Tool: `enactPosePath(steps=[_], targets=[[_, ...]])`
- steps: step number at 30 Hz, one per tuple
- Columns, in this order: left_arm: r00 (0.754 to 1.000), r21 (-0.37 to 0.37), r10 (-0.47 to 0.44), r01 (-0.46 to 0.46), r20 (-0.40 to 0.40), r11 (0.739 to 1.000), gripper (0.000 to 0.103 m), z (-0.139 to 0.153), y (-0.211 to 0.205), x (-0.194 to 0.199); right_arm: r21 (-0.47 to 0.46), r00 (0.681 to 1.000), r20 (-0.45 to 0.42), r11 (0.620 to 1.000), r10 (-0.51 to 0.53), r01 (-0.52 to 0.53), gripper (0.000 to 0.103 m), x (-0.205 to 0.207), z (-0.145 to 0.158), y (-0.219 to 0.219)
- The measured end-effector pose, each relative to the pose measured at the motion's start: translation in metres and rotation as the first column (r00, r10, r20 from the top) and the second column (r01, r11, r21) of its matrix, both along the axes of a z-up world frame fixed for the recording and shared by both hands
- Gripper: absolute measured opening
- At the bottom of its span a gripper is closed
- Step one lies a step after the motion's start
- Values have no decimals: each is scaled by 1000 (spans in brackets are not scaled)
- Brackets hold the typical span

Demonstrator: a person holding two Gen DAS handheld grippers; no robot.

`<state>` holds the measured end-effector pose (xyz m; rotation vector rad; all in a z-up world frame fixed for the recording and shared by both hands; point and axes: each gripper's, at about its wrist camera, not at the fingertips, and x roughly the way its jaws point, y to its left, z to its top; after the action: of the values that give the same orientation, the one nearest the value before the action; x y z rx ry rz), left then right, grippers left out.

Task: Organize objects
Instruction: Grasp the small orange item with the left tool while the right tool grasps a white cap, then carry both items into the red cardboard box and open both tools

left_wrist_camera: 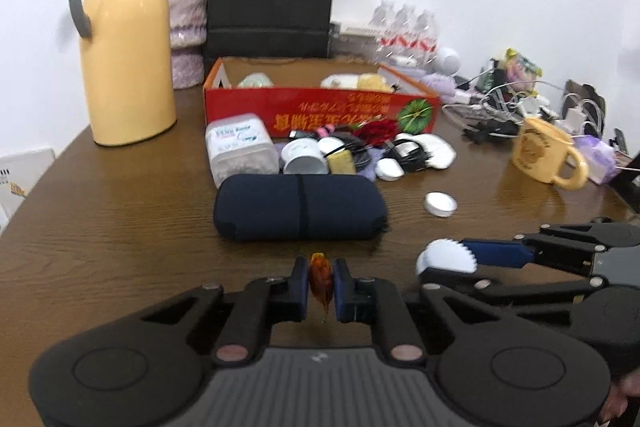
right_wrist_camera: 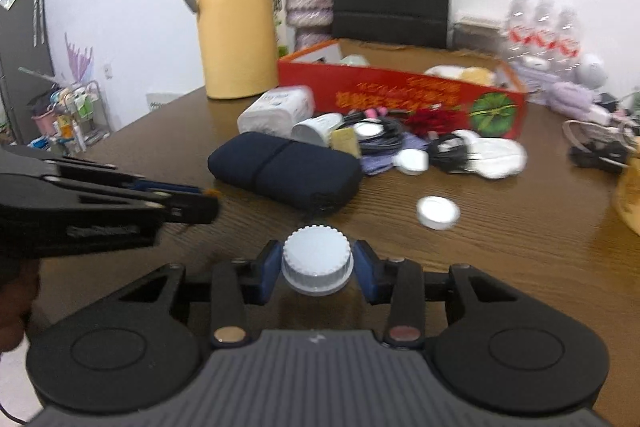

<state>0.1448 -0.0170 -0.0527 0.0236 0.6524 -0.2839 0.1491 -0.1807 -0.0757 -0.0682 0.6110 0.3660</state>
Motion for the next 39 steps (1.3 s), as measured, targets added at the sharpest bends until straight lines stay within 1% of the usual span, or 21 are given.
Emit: enactPosePath(steps=[4, 8, 12, 15, 18, 19, 21, 22, 24, 26, 27, 28, 29, 31, 33, 34, 35, 36, 37, 38, 39], targets=[[999, -6, -19, 20, 44, 1000, 11, 23, -3, -48, -10, 998, 50, 999, -34, 34, 41, -53, 25, -21], [998, -37, -18, 21, 68, 999, 11, 37, -3, -75, 27, 995, 64, 997, -71, 69, 41, -97, 39, -44], [997, -43, 7, -4, 71, 999, 11, 41, -1, -70, 65, 991, 46, 990, -127, 124, 41, -99, 41, -63], [997, -65, -10, 14, 73, 998, 11, 48, 3, -41, 85, 990, 50, 988, -132, 127, 41, -84, 41, -69], [993, -80, -54, 63, 102, 995, 11, 71, 4, 19, 79, 993, 65, 993, -97, 92, 41, -47, 51, -71], [992, -84, -66, 75, 112, 994, 11, 83, 4, 50, 84, 994, 76, 993, -84, 78, 41, -29, 58, -72], [990, -82, -66, 77, 125, 994, 11, 100, 3, 105, 93, 992, 109, 994, -61, 51, 41, 21, 82, -72], [990, -73, -67, 77, 124, 994, 11, 108, -1, 143, 98, 991, 124, 994, -54, 42, 41, 50, 93, -70], [994, -77, -61, 68, 90, 995, 11, 114, -6, 207, 118, 993, 107, 992, -56, 44, 41, 112, 108, -64], [997, -27, -50, 51, 54, 998, 11, 107, -17, 279, 140, 996, 60, 989, -60, 51, 41, 192, 114, -53], [999, 0, -9, 9, 42, 1000, 11, 101, -19, 309, 156, 997, 16, 986, -69, 66, 41, 235, 112, -47], [1000, 34, 23, -23, 16, 999, 11, 89, -20, 341, 156, 997, -30, 985, -76, 80, 41, 273, 107, -39], [998, 51, 52, -51, -29, 997, 11, 77, -19, 372, 156, 994, -67, 982, -92, 101, 41, 304, 101, -33], [990, 67, 97, -91, -104, 994, 11, 55, -18, 418, 138, 986, -118, 982, -116, 132, 41, 364, 83, -17], [979, 90, 145, -134, -141, 987, 11, 39, -14, 448, 125, 981, -157, 983, -115, 136, 41, 403, 63, -2], [970, 88, 164, -150, -181, 985, 12, 31, -12, 462, 109, 978, -173, 984, -118, 139, 41, 420, 53, 6], [965, 86, 160, -145, -207, 986, 12, 27, -11, 470, 104, 976, -187, 985, -115, 136, 41, 435, 45, 14], [964, 74, 159, -146, -212, 987, 13, 24, -8, 473, 111, 977, -192, 987, -90, 113, 42, 445, 41, 20], [959, 86, 194, -180, -206, 980, 18, 22, -5, 475, 112, 979, -193, 989, -72, 94, 45, 451, 37, 26], [957, 87, 209, -195, -203, 977, 28, 22, -2, 475, 94, 980, -179, 991, -81, 99, 50, 456, 34, 30], [959, 70, 203, -193, -196, 979, 29, 21, 2, 474, 88, 983, -156, 991, -91, 106, 54, 457, 33, 31]])
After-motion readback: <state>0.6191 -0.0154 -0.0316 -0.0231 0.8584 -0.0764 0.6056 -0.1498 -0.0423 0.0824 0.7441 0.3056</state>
